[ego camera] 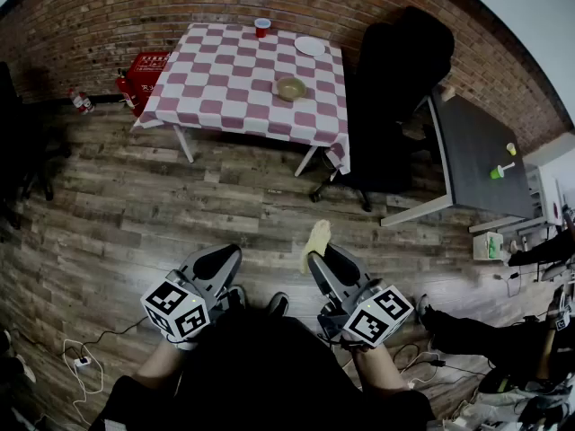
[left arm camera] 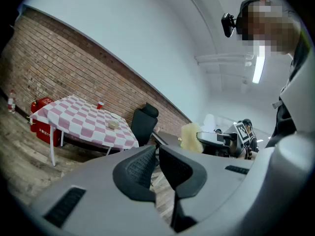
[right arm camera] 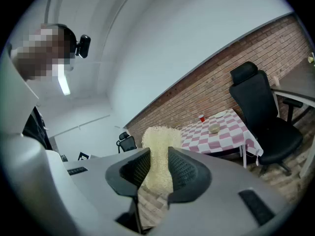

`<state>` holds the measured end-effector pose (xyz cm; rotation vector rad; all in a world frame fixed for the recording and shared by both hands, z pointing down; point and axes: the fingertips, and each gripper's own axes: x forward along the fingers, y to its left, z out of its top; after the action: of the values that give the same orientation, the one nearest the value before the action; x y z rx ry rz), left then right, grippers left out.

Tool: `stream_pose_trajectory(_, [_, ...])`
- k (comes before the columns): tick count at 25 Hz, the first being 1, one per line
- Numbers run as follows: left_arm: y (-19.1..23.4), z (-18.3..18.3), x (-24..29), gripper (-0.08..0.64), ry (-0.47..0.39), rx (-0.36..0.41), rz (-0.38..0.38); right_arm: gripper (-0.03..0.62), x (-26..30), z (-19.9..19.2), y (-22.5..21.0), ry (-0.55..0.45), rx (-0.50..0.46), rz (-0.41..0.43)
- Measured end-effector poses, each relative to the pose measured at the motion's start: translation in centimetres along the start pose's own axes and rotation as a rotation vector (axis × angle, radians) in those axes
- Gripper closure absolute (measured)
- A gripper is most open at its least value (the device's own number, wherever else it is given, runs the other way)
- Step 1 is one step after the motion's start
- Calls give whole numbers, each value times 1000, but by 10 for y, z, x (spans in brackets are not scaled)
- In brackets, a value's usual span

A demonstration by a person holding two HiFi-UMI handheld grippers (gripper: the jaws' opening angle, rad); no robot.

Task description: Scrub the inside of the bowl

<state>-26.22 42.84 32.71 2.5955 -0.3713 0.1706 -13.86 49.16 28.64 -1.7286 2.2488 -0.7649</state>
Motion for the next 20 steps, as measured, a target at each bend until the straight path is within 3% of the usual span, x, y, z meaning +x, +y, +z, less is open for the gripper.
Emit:
stream_pose_trajectory(6, [-46, -29, 9, 527, 33, -2, -23, 469, -44, -4, -13, -11, 4, -12])
stream_pose_trajectory(13, [-90, -37, 29, 528, 39, 36, -23, 468, -83, -16, -33, 55, -81, -69])
stream_pose_trajectory(20, [-120, -44, 60, 528, 36, 57, 8, 469, -111, -14, -53, 70, -131, -30])
